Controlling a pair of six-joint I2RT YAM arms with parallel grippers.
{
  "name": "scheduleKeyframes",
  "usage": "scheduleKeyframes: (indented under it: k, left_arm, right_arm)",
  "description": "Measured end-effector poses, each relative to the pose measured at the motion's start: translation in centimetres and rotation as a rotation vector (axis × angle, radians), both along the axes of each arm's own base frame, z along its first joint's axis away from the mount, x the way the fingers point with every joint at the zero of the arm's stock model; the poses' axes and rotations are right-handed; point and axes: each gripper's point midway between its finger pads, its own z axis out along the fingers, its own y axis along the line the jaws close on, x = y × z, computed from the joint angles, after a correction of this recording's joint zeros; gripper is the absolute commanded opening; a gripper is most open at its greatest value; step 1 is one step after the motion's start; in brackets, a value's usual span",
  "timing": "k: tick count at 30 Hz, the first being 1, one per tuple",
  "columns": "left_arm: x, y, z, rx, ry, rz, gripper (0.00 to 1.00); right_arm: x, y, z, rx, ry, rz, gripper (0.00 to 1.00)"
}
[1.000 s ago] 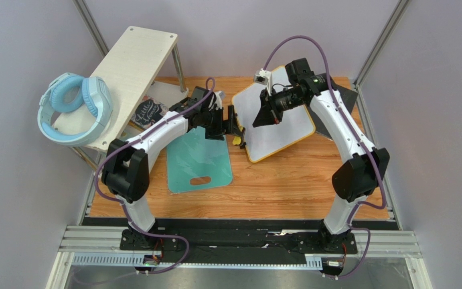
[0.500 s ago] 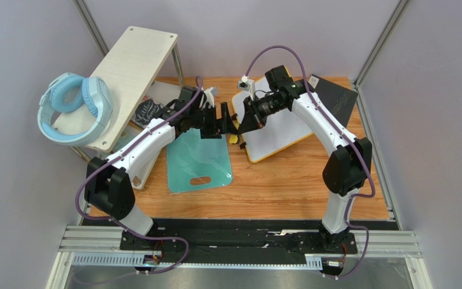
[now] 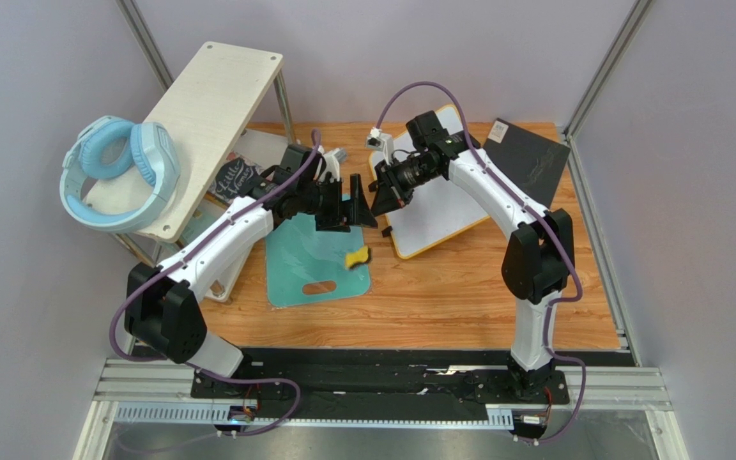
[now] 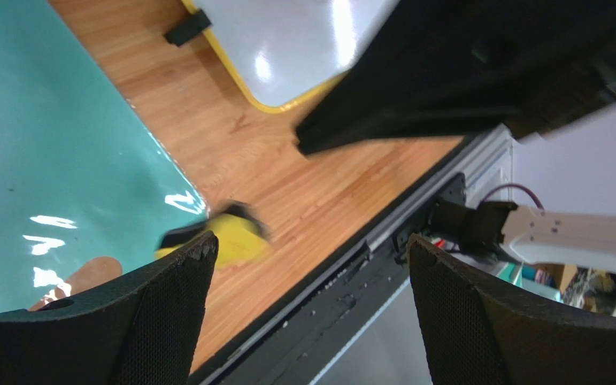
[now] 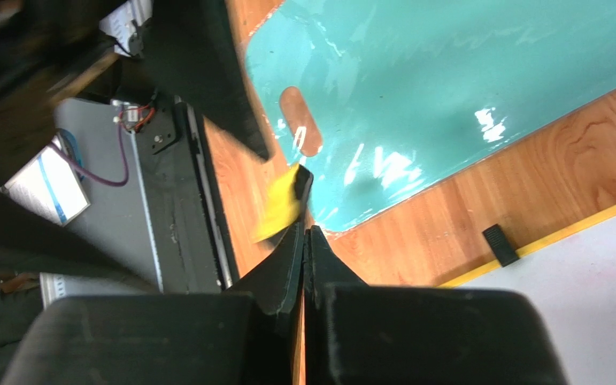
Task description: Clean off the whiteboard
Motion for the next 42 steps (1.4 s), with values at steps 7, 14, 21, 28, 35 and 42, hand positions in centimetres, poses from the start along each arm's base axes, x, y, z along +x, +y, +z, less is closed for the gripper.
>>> scheduleKeyframes:
  k: [7, 14, 21, 28, 35, 42]
  left_arm:
    - [-2.1, 0.1, 0.8, -0.021, -0.009, -0.050, 0.91]
    - [-1.2, 0.7, -2.1, 0.066, 0.034, -0.019, 0.23]
    - [2.8, -2.4, -7.4, 0.088, 0.173, -0.032, 0.00]
    - [6.7, -5.4, -11.2, 0.062, 0.244, -0.029, 0.00]
    - [8.4, -5.7, -12.8, 0.107, 0.261, -0.009, 0.00]
    - [8.9, -4.8, -14.9, 0.195, 0.284, 0.015, 0.00]
  right_arm:
    - [1.1, 0.3, -1.7, -0.024, -0.005, -0.015, 0.00]
    - [2.9, -0.3, -1.1, -0.047, -0.056, -0.069, 0.00]
    - [7.3, -3.5, 1.9, -0.048, -0.139, -0.221, 0.00]
    - [9.0, -8.0, 6.8, -0.009, -0.217, -0.355, 0.00]
    - [8.0, -11.6, 14.3, 0.070, -0.378, -0.448, 0.00]
    - [8.2, -14.0, 16.6, 0.103, -0.410, -0.514, 0.00]
